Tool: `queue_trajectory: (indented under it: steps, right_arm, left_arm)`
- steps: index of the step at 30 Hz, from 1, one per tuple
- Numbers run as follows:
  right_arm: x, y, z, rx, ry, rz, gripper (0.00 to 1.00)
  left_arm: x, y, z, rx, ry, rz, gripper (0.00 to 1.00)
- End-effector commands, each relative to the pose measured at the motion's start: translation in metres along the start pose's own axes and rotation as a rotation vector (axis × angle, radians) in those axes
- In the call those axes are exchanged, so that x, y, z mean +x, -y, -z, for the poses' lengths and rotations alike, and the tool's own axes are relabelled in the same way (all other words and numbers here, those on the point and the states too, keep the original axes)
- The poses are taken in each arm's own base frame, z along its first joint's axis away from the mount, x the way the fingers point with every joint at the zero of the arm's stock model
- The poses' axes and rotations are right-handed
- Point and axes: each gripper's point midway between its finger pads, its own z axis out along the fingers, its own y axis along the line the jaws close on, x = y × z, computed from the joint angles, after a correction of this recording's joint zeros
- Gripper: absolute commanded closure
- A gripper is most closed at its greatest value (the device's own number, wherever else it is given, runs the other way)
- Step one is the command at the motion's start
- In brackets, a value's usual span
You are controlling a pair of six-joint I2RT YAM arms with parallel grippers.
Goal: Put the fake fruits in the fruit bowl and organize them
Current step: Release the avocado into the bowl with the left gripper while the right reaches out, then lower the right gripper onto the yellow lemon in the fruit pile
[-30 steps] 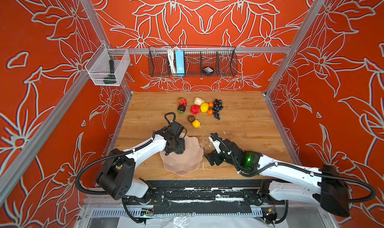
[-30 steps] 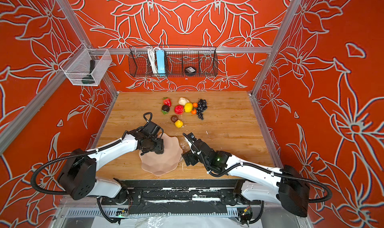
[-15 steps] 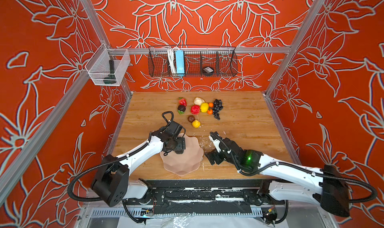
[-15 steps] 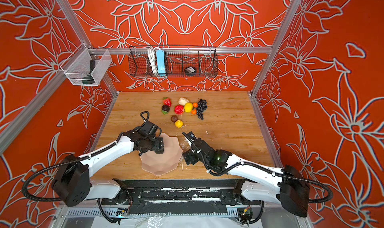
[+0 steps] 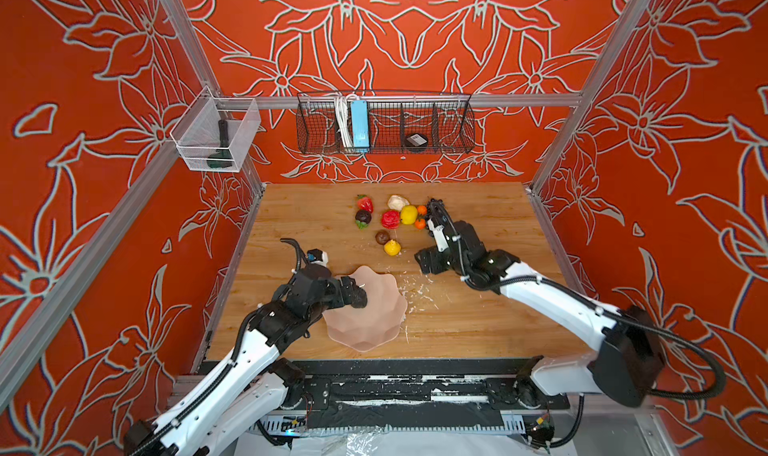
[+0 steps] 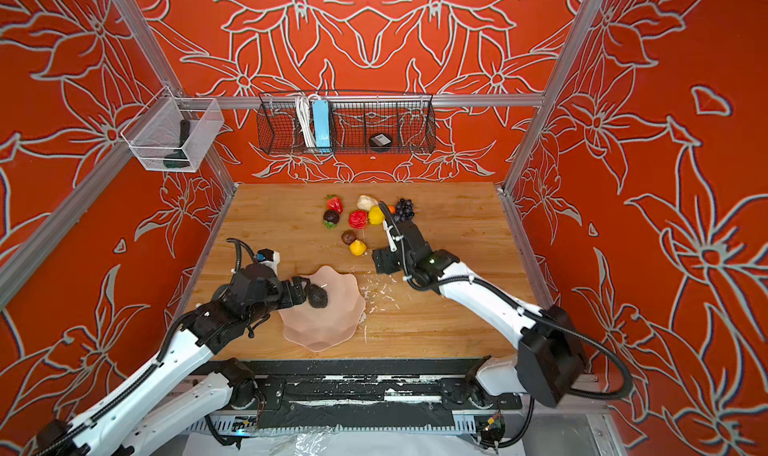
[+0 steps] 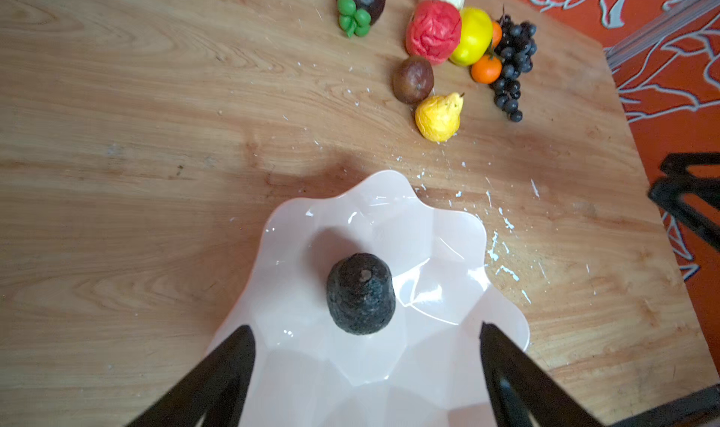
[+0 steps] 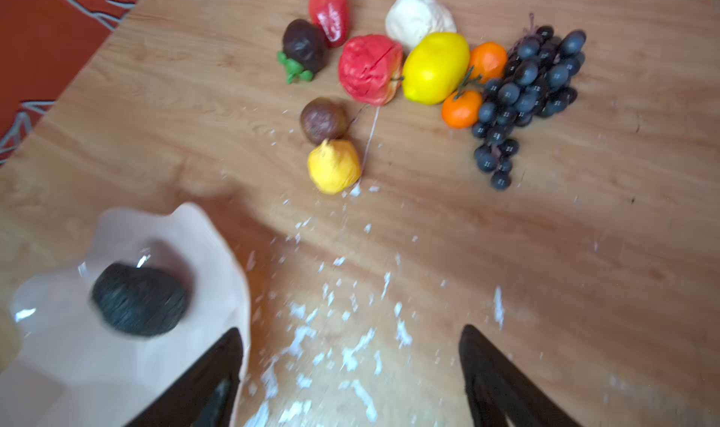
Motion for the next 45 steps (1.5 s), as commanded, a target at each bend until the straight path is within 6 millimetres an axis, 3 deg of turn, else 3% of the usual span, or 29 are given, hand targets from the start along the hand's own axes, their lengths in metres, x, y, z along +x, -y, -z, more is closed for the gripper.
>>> queue_trajectory:
  steps: [1,8,18,21,26,33,37,45]
  right_arm:
    - [-0.01,-0.005,-0.02,-0.079,-0.065,-0.077,0.21]
    - [-0.045,0.011,-0.082,-0.117,-0.129,-0.171,0.44]
    - [-0.067,0.053,-0.14,0.076,-0.179,-0.202,0.45]
    - [-0.074,0.07,-0.153,0.151,-0.173,-0.214,0.39]
    - [-0.084,0.089,-0.173,0.229,-0.16,-0.248,0.38]
    - [-0.097,0.089,-0.198,0.198,-0.134,-0.261,0.38]
    - [-0.1,0.093,-0.203,0.226,-0.133,-0.259,0.33]
    - [-0.098,0.105,-0.215,0.276,-0.137,-0.231,0.32]
  left_arm:
    - [-0.002,-0.016,0.007,-0.024,0.096,0.006,0.1]
    - [0.021,-0.033,0.007,0.002,0.132,-0.041,0.1]
    - [0.017,-0.033,0.014,0.026,0.182,-0.043,0.1]
    - [0.018,-0.032,0.012,0.03,0.172,-0.043,0.1]
    - [0.019,-0.03,0.008,0.031,0.156,-0.045,0.1]
    - [0.022,-0.029,0.002,0.025,0.132,-0.051,0.1]
    - [0.023,-0.028,-0.001,0.025,0.121,-0.053,0.1]
    - [0.023,-0.027,-0.001,0.03,0.123,-0.052,0.1]
